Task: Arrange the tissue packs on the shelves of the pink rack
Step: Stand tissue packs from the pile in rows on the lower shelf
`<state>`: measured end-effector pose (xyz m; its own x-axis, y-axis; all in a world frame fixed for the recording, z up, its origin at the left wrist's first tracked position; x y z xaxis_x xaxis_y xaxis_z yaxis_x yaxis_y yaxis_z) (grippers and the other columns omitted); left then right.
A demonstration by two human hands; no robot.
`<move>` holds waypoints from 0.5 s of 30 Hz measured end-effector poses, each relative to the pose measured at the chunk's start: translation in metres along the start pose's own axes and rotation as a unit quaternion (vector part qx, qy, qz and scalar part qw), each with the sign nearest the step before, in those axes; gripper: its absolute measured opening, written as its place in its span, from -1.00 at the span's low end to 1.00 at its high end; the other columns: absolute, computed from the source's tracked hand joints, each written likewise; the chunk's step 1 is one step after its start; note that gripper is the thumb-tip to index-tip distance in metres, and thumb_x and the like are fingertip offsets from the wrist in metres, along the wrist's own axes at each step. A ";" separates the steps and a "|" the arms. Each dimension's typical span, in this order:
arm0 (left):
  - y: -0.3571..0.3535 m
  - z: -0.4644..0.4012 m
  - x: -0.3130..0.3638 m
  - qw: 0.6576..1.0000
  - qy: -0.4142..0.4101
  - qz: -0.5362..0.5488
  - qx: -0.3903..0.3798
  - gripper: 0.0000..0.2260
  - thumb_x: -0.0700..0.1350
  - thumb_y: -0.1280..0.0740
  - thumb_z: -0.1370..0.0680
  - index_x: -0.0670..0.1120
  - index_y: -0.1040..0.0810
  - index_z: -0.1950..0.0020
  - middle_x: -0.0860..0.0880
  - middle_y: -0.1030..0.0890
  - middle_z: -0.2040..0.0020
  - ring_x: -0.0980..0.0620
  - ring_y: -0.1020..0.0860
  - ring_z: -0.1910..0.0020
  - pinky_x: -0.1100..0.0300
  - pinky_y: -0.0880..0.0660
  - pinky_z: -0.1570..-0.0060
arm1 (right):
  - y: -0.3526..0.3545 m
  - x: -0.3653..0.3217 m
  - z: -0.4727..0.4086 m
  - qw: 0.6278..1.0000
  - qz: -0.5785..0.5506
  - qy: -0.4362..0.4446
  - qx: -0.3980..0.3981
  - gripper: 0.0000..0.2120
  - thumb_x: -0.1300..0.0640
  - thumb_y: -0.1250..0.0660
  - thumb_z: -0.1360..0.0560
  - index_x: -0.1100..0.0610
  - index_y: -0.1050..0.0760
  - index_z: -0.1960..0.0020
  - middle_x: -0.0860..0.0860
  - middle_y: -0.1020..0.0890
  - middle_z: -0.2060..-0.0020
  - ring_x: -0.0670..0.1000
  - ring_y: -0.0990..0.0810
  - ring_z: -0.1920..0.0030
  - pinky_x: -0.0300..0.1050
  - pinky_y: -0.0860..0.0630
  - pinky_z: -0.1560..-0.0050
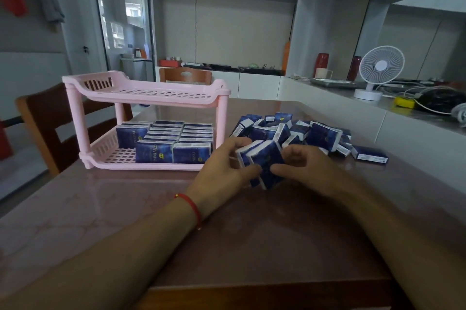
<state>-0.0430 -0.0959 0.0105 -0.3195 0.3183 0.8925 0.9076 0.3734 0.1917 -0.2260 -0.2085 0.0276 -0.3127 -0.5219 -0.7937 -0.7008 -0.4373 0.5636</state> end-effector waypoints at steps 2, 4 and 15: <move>-0.001 0.003 0.004 0.997 -0.044 -0.064 -0.019 -0.51 -0.16 -0.54 -0.44 -0.01 -0.47 -0.31 0.07 -0.58 -0.17 0.27 -0.59 -0.02 0.35 -0.58 0.03 | -0.006 -0.002 0.001 0.998 0.052 0.019 -0.024 -0.63 -0.14 -0.50 -0.41 0.01 -0.59 -0.13 -0.07 -0.71 0.01 -0.09 -0.69 0.02 -0.07 -0.65 -0.05; 0.000 0.006 0.008 0.989 -0.081 -0.124 -0.024 -0.49 -0.14 -0.53 -0.44 0.02 -0.46 -0.34 0.12 -0.54 -0.23 0.39 -0.51 -0.11 0.46 -0.50 -0.04 | -0.011 -0.005 0.001 0.990 0.135 0.033 -0.036 -0.52 -0.26 -0.46 -0.40 -0.07 -0.55 -0.23 -0.11 -0.67 0.01 -0.11 -0.64 0.07 -0.12 -0.62 0.03; 0.065 0.035 0.046 0.927 -0.076 -0.352 -0.104 -0.23 -0.05 -0.57 -0.32 0.13 -0.23 -0.42 0.08 -0.61 0.02 0.15 -0.60 0.08 0.18 -0.57 0.04 | -0.051 -0.065 0.022 0.974 0.118 0.172 -0.091 -0.35 -0.03 -0.50 -0.44 -0.26 -0.30 -0.43 -0.24 -0.51 -0.23 -0.23 -0.54 -0.14 -0.21 -0.58 -0.07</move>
<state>-0.0083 -0.0268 0.0500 -0.8735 0.1841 0.4507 0.4865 0.3641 0.7942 -0.1843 -0.1361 0.0449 -0.1947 -0.8245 -0.5312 -0.5000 -0.3825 0.7770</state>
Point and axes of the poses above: each hand's wrist, its own z-axis away from the middle knuckle, its own y-axis out of the back of the hand, x = y × z, the point moved 1 cm from there along -z, towards the middle knuckle
